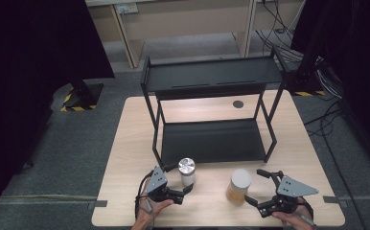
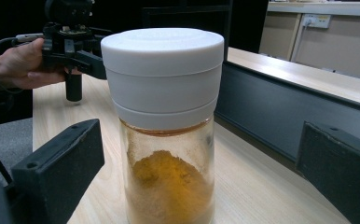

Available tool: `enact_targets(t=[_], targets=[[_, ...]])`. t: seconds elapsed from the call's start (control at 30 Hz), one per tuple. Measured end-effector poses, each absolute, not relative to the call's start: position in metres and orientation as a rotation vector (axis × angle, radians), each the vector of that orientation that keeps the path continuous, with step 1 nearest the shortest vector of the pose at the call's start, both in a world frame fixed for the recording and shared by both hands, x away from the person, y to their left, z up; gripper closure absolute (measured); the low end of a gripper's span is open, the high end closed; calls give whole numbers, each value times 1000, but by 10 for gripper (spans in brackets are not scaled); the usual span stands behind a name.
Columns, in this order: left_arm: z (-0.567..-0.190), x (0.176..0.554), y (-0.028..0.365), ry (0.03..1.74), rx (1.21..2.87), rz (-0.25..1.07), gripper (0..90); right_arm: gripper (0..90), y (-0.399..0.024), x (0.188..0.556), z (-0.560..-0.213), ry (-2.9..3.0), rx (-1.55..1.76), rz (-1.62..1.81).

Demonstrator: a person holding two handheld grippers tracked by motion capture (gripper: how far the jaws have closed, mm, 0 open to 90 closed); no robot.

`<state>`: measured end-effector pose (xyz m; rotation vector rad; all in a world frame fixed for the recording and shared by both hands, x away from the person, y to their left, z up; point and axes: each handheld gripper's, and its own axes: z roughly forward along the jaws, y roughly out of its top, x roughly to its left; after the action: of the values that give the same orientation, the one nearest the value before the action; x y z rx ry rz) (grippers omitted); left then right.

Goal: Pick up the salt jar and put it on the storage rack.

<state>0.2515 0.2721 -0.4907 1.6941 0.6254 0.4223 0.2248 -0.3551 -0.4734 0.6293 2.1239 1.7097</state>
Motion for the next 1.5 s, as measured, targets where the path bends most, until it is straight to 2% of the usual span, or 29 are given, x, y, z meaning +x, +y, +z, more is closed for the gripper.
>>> enact_targets(t=[0.9,1.5], targets=[[-490,268,260,653,1730,424,18,11,-355,225,-474,2124,632,1711],[-490,278,253,658,1751,412,107,11,-355,225,-474,2126,634,1712]])
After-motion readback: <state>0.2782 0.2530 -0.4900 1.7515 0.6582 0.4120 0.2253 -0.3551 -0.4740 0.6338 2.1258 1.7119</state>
